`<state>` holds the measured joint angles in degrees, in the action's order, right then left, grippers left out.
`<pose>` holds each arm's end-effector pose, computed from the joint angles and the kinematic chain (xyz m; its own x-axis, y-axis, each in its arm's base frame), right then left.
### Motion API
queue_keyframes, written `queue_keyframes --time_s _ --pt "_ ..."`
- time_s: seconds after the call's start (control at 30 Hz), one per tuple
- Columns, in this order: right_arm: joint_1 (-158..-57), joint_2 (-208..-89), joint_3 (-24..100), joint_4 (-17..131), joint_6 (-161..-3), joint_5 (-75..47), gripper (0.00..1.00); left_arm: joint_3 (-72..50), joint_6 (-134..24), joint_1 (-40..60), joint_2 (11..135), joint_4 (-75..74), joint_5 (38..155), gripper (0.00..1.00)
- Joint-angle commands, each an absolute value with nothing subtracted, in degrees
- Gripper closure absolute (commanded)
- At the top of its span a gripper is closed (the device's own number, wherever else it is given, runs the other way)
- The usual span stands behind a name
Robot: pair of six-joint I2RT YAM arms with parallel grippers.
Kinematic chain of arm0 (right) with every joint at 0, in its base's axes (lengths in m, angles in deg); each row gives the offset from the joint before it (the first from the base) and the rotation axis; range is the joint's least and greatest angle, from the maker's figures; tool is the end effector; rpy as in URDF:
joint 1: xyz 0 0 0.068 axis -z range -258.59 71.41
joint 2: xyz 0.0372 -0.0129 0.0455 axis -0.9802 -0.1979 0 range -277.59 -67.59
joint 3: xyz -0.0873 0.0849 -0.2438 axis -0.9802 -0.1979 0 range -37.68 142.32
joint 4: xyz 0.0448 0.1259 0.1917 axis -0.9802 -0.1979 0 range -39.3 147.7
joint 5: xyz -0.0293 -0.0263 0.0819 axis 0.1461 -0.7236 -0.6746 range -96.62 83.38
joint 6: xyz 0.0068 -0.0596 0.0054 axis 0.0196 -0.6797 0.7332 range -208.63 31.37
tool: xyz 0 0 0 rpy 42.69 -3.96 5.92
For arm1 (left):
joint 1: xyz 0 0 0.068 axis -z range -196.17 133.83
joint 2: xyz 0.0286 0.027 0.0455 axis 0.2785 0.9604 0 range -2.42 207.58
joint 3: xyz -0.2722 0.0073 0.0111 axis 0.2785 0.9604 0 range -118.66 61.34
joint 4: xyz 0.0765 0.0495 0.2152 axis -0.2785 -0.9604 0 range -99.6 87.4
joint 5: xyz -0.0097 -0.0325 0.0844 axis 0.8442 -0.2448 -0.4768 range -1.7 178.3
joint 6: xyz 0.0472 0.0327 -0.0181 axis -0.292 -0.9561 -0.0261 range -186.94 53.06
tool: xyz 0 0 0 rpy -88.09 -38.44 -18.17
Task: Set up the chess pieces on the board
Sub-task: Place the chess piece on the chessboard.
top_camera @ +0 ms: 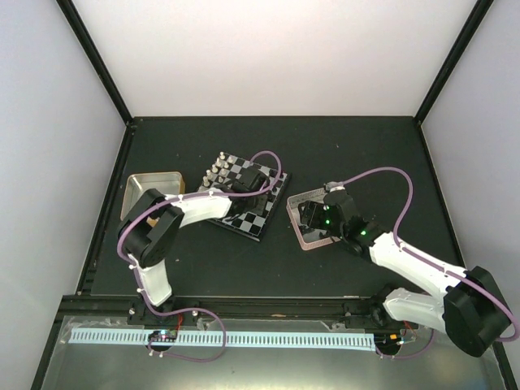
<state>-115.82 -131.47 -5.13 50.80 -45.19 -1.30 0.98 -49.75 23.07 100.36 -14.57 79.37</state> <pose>0.1711 0.1249 0.2165 -0.7320 0.3036 -0.6099 -0.0567 0.8650 0.4985 0.2726 -0.2137 0.1738 -0.7655 0.2482 -0.5936 0.3440 0.9375 -0.0516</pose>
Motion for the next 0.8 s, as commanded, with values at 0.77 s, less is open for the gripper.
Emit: queue_keyframes --time_s 0.77 --pt "-115.1 -131.8 -3.9 51.2 -45.1 -3.4 0.23 2.3 -48.8 23.4 100.8 -12.2 77.1 0.97"
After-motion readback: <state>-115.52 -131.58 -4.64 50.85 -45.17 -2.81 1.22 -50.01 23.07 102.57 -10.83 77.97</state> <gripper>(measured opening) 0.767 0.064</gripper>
